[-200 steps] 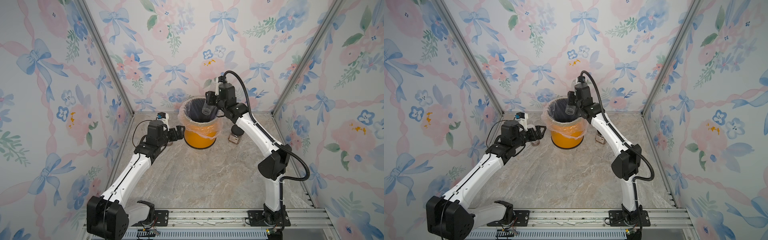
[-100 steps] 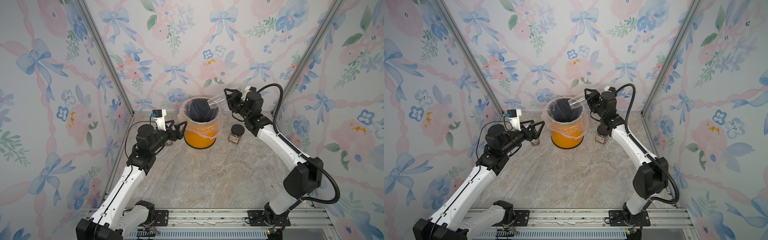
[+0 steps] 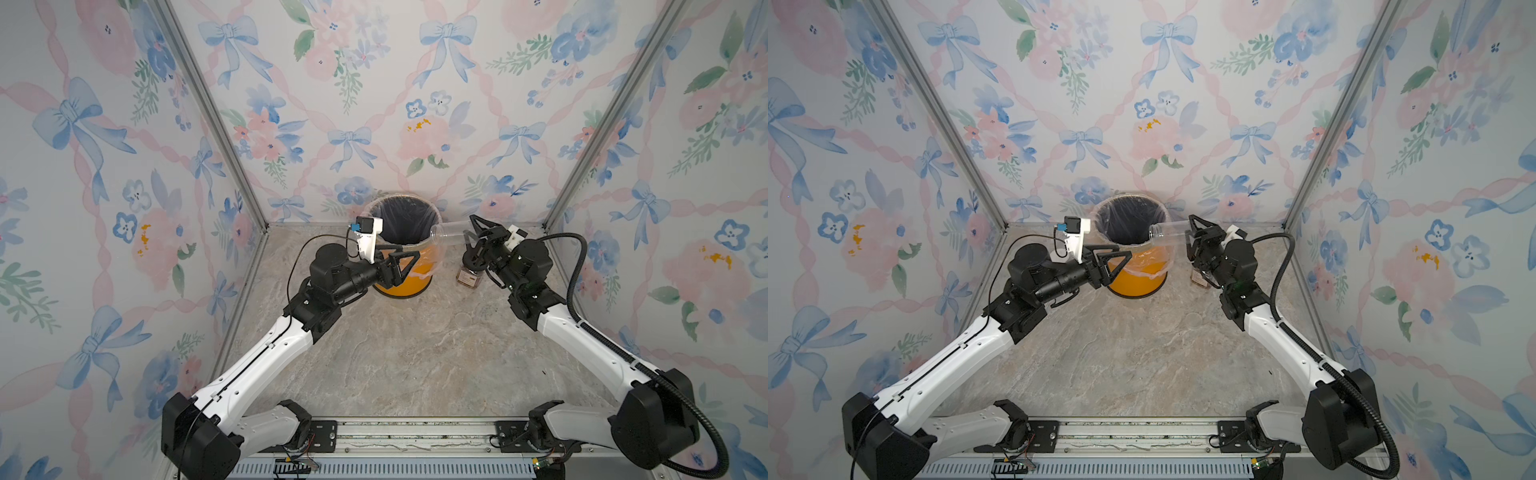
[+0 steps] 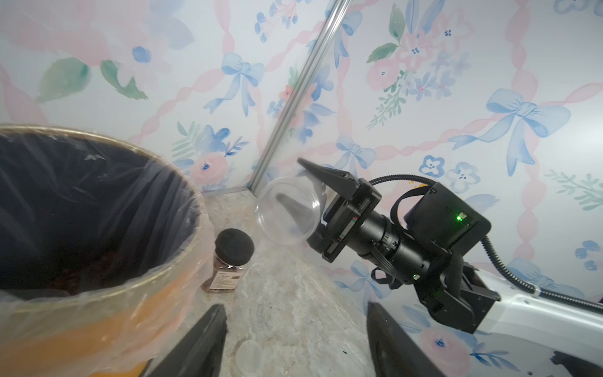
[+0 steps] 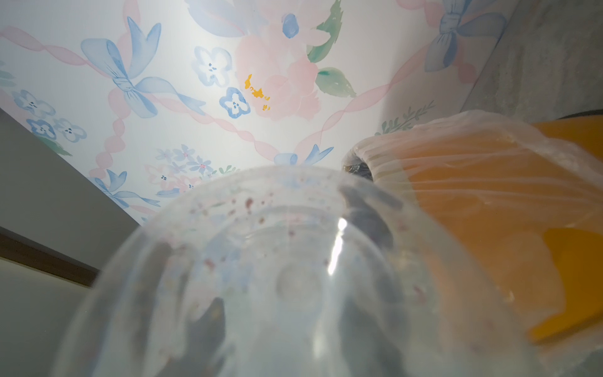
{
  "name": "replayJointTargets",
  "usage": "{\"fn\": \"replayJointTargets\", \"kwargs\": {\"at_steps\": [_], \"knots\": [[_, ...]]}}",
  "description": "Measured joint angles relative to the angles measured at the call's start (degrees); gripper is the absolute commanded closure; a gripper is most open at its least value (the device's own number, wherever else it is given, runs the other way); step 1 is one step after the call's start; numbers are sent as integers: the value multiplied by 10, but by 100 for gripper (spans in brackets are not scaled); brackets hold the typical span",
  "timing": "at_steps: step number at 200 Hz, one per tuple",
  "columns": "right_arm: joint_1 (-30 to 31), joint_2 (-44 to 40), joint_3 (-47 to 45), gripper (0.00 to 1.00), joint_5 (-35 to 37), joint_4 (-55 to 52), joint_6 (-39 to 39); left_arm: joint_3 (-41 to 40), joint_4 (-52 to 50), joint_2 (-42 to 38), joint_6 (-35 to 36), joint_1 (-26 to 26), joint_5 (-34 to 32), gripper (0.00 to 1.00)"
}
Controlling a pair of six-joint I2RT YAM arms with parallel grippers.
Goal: Empty the moldy dried flower tea in the jars
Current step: Place the jar at the center of the board.
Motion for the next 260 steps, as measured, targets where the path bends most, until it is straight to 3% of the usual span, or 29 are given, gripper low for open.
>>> {"fn": "replayJointTargets", "kwargs": {"at_steps": [82,127,148,210,232,260], "knots": [[69,-83,-64,56,18,15,27,35,0,61,-67,-25,-3,55],[95,-82,-80,54,32,22,37,39,0,68,-83,-35,0,80],[98,-82,-80,48,40,28,38,39,-2,70,-84,-36,-4,100],[100,-94,-97,11,32,26,10,35,-29,79,-78,-39,-22,100],[96,-117,-103,3,17,-28,-37,42,-56,79,-64,-39,-34,100],[91,-196,-107,2,24,-171,-161,60,-108,79,-37,-40,-57,100]]}}
